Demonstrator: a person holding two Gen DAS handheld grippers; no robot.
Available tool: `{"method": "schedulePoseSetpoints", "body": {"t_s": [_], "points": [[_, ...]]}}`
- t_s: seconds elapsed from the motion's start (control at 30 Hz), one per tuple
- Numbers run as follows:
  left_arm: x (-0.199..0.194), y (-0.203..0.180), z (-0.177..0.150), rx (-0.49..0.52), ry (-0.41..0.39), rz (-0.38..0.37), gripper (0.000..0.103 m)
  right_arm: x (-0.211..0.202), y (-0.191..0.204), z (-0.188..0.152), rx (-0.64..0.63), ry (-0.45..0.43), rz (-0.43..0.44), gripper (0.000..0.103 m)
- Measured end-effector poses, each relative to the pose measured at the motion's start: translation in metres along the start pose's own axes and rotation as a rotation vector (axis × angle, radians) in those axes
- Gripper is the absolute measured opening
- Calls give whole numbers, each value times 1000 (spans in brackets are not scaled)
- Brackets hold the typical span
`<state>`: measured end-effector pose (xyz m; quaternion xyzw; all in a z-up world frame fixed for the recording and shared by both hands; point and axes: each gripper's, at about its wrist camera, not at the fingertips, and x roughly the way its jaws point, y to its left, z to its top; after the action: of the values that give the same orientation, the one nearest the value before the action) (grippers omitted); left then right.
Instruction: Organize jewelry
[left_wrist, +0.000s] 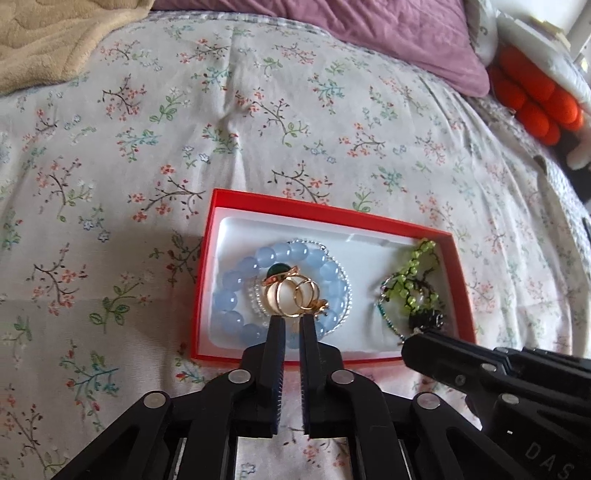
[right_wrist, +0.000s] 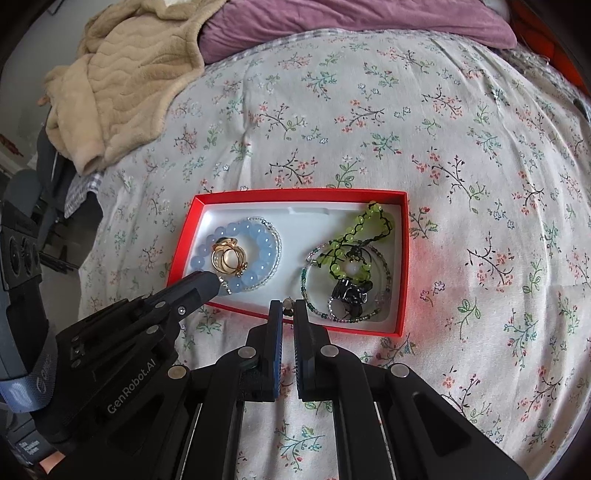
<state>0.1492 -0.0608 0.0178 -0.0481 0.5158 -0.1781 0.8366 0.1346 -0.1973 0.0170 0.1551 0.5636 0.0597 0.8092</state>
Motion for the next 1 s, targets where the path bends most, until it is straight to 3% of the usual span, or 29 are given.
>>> {"method": "schedulePoseSetpoints", "body": {"t_s": [0.1,0.17,0.33,0.43,0.5,0.57,0.73,0.87,1.0], "points": [[-5,1,-1,8,-8,4,23,0,2,-1,-6,9,5,8],[-9,1,-3,16,-14,10,27,0,4,-2,-15,14,0,10],[-19,0,-9,44,-9,23,36,-12,4,-6,-24,-4,-13,35],[-28,0,-14,65,-14,33,46,-26,2,-10,-32,-30,-23,41],[-32,1,-18,75,-11,40,59,-32,0,-14,-34,-41,-33,44],[-35,2,-24,76,-5,50,66,-39,-3,-19,-34,-51,-52,49],[-42,2,-38,65,16,70,78,-48,-8,-38,-34,-53,-106,61],[-44,5,-51,34,39,88,91,-49,-8,-55,-37,-40,-162,64],[-48,6,-66,32,24,157,100,-50,-4,-74,-65,-32,-217,78]]}}
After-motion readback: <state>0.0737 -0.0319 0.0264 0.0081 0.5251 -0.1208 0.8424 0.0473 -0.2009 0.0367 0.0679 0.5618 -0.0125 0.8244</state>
